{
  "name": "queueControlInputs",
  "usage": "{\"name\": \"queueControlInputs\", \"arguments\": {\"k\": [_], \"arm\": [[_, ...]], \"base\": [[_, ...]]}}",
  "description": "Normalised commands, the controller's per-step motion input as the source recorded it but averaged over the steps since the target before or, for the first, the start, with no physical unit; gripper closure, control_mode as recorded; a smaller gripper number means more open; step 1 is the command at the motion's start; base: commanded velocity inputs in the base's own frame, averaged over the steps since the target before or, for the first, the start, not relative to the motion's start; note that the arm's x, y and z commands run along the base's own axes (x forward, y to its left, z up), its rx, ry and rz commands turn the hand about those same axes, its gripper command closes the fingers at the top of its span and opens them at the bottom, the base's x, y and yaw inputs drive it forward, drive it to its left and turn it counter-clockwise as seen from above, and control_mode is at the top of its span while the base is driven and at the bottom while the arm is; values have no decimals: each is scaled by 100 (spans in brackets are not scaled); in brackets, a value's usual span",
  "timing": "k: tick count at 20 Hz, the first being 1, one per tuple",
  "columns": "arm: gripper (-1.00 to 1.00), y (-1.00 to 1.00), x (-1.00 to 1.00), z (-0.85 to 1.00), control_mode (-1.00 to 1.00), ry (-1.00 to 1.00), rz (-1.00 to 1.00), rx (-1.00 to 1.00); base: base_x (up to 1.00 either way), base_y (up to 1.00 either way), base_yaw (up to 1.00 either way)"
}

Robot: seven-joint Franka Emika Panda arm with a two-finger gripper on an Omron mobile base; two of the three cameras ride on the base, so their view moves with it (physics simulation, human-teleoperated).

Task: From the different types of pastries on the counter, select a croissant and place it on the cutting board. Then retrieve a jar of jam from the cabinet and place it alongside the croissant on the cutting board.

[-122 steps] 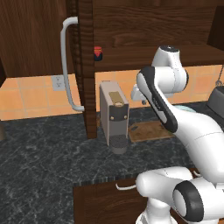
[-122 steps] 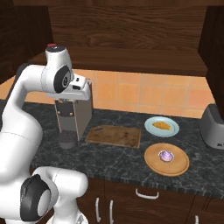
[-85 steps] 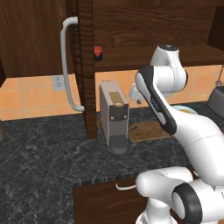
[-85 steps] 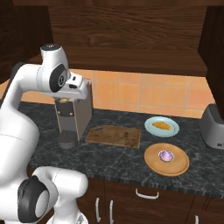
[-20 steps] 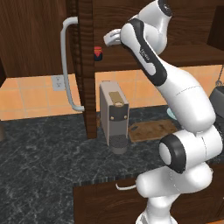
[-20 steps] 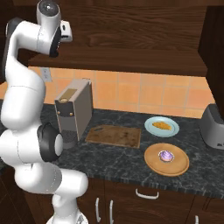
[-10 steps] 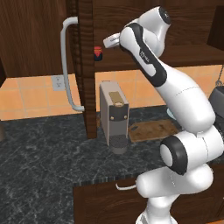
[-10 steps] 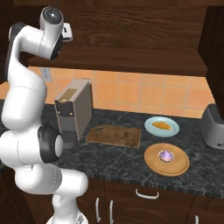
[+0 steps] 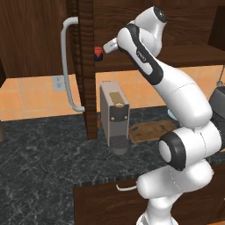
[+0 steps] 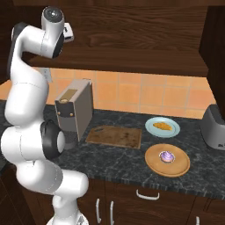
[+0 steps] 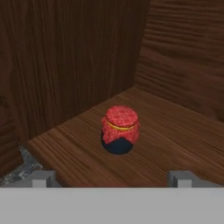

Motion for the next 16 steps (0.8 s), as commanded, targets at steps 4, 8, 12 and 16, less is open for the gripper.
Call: {"name": "queueControlInputs", "arguments": {"k": [4, 8, 12, 16], "arm": [[-100, 9, 1, -10, -100, 12, 5, -3], [-100, 1, 3, -17, -100, 9, 0, -8], [-100, 2, 28, -6, -100, 0, 0, -7], [-100, 17, 32, -4, -100, 0, 0, 2]], "base": [[0, 0, 0], [0, 0, 0], [0, 0, 0], [0, 0, 0]]}}
